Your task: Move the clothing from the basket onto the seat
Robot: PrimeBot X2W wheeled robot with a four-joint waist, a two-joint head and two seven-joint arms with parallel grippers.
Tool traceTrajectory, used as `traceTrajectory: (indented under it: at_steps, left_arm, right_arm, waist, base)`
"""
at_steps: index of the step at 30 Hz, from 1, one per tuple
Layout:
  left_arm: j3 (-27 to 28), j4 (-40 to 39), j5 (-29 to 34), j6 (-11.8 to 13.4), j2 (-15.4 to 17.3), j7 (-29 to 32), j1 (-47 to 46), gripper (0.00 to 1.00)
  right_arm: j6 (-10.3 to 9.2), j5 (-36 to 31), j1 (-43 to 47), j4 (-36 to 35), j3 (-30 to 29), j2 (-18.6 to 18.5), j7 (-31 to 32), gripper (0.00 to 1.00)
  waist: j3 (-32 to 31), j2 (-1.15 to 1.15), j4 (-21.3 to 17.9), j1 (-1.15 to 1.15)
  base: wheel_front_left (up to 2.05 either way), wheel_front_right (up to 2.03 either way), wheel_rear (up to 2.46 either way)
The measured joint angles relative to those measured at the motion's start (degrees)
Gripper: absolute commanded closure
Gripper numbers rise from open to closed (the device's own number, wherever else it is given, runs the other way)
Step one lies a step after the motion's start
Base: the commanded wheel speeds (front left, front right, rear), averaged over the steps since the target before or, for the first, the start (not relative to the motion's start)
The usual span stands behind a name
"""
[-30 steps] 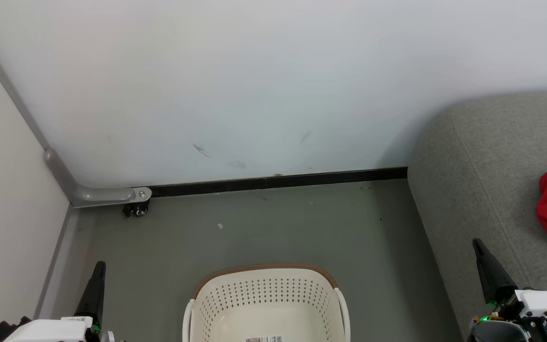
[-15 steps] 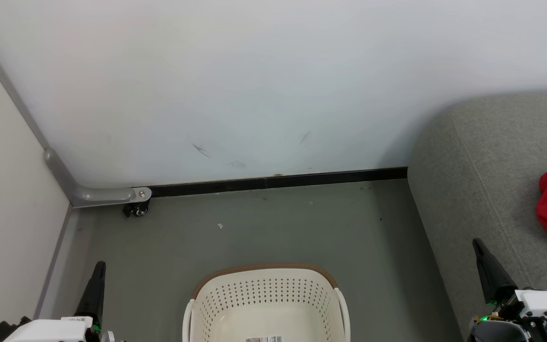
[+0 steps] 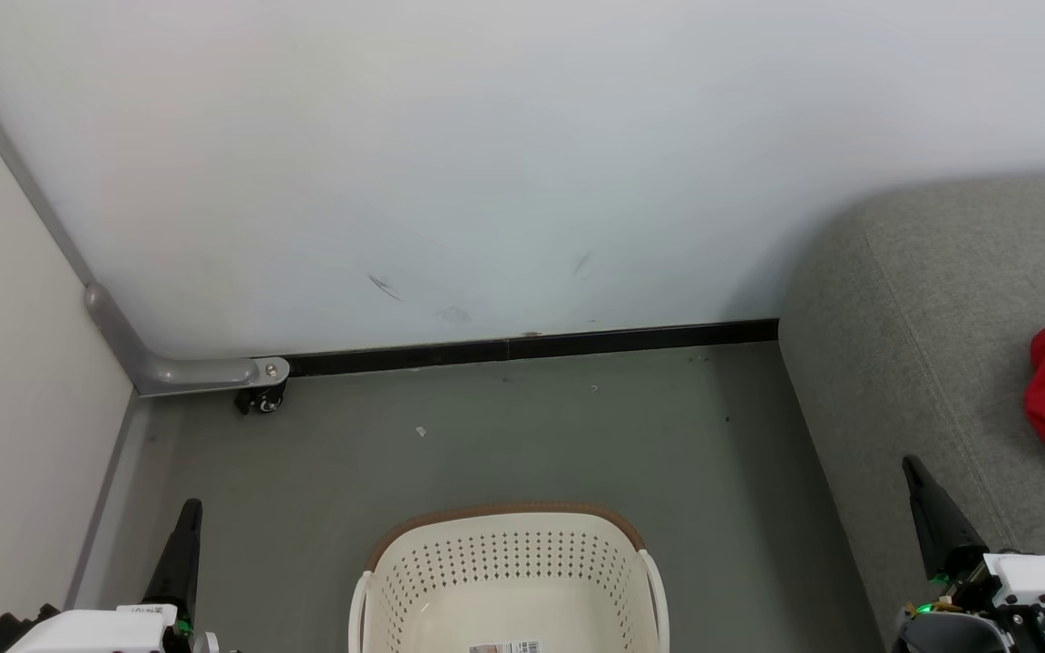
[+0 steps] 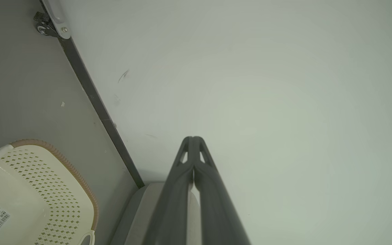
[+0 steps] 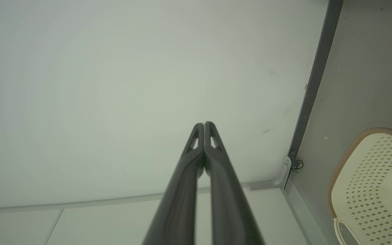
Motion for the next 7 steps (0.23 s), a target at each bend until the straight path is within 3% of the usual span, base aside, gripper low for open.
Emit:
traceTrajectory:
  at_steps: [7]
  left_arm:
    - [0.00, 0.00, 0.00, 0.00, 0.00, 0.00, 0.00, 1.00]
  right_arm:
    - [0.00, -0.08, -0.01, 0.00, -0.02, 0.04, 0.00, 1.00]
  waist:
    - [0.00, 0.00, 0.00, 0.00]
  base:
    - [0.00, 0.00, 0.00]
